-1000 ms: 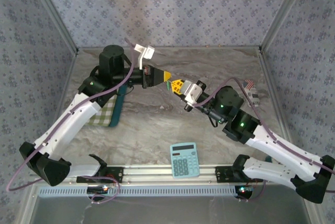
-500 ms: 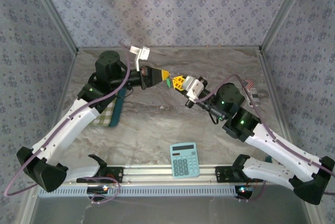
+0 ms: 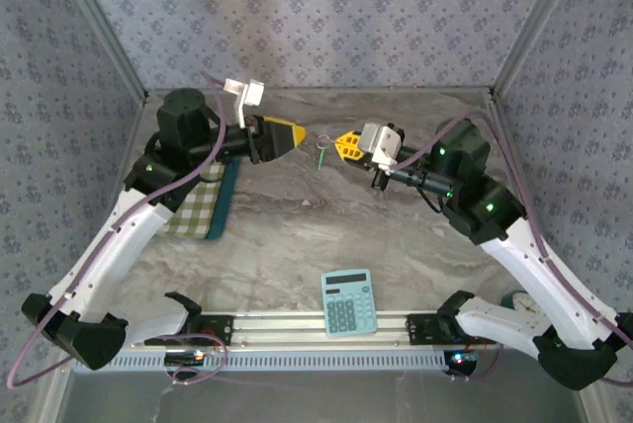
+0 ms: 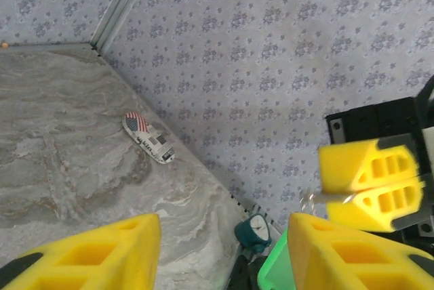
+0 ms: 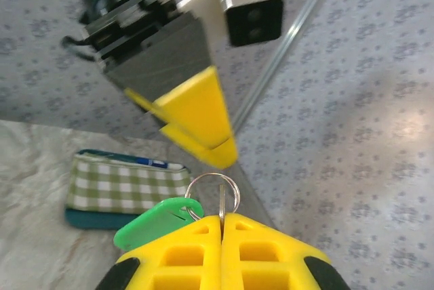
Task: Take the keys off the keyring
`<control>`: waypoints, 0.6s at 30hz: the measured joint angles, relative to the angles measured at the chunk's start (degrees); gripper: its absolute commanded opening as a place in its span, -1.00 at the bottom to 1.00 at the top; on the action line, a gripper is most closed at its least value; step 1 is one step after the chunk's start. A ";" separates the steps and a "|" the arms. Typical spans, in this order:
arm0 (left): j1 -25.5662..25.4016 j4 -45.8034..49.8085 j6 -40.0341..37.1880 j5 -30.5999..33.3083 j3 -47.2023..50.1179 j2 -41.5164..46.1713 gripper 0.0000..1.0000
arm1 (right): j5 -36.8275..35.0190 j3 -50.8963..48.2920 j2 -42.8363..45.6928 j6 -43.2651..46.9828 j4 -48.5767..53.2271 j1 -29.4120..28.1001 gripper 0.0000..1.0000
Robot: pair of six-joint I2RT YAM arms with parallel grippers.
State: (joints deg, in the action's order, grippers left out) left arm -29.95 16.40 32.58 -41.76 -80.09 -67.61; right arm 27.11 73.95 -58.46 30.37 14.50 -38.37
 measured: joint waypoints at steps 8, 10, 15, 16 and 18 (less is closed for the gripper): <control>0.33 14.45 -9.97 -8.76 -13.79 -7.32 0.13 | 9.79 5.88 -4.17 3.78 12.52 1.92 -1.00; 0.33 17.59 -11.67 -10.43 -14.38 -8.87 0.12 | 11.06 6.43 -4.83 4.74 14.36 1.92 -1.00; 0.28 24.94 -15.23 -12.87 -14.95 -11.96 0.11 | 12.98 8.13 -6.25 6.86 18.23 1.92 -1.00; 0.20 25.77 -15.65 -13.18 -15.13 -12.31 0.10 | 13.16 8.46 -6.40 7.15 18.67 1.92 -1.00; -0.15 27.69 -16.81 -13.99 -15.67 -13.00 0.04 | 13.55 9.14 -6.62 7.72 19.56 1.92 -1.00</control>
State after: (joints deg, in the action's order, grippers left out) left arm -30.11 44.10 15.77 -55.75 -95.77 -80.62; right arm 40.66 83.09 -65.08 38.09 34.06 -36.45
